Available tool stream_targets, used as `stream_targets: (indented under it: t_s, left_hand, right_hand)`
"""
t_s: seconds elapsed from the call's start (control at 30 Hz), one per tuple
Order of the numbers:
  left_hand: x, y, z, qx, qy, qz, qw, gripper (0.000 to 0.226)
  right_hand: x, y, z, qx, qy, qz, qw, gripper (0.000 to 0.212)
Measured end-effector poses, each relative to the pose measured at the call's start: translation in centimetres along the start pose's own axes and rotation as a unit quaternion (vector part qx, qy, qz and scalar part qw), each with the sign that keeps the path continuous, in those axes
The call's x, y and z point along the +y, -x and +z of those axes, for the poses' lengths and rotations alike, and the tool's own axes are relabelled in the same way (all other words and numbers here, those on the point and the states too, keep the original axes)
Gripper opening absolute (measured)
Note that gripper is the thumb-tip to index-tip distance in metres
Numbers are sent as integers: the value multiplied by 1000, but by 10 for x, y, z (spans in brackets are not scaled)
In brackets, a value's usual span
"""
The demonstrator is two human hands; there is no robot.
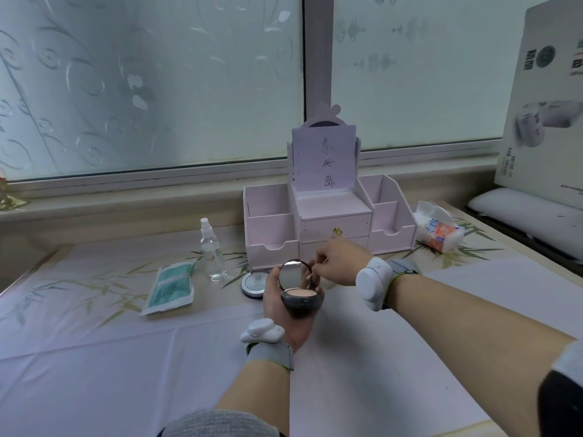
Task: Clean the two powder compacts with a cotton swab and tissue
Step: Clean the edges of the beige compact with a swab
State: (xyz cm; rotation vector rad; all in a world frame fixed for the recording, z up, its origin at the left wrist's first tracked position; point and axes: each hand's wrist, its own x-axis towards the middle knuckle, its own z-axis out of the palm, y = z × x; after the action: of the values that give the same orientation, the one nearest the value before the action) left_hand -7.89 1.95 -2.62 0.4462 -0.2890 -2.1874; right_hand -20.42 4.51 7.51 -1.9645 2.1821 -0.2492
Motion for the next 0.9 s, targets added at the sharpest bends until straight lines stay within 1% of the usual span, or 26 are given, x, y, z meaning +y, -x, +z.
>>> stream_targets:
  t_s: [0.1,0.17,0.2,0.27,0.33,0.43,0.5,0.53,0.63,0.7,0.73,0.8,0.83,0.9]
  left_hand:
    - [-1,-4,-2,10,0,4,1000,54]
    - [1,-6,-2,19,0,11,1000,55]
    - [2,-7,-2,27,5,19,999,54]
    - [0,-10,-1,50,7,37,998,52]
    - [-3,-12,-1,74,-2,55,996,55]
    - [-6,-18,0,104,0,77,992,59]
    - [-10,-21,1,126,-3,78,989,57]
    - [-11,-20,2,136,-14,76,988,56]
    - [-13,-16,7,143,-71,56,986,55]
    - [-14,-18,7,168,-92,63,979,54]
    - [-14,-21,7,181,-100,73,976,53]
    - [-14,-29,8,183,-129,74,972,60]
    - [-15,-32,8,187,-142,78,969,63]
    - [-13,-36,11,212,-178,88,957,64]
  right_hand:
    - [8,5,10,27,-97,35,994,23]
    - [13,9,16,55,-167,67,982,24]
    - [15,12,19,69,-224,91,968,24]
    - [19,19,27,81,-346,141,924,25]
    - [19,27,32,82,-432,172,881,27]
    - [13,34,40,80,-526,213,820,30]
    - [11,34,50,64,-561,242,789,29]
    - [10,35,55,55,-568,251,782,29]
    - [10,32,63,64,-563,259,782,29]
    - [15,22,70,82,-570,274,771,31]
    - [29,5,87,95,-560,280,774,35]
    - [52,-22,112,119,-519,275,800,40]
    - [56,-26,114,126,-507,279,805,38]
    - [42,-10,93,146,-485,279,816,30]
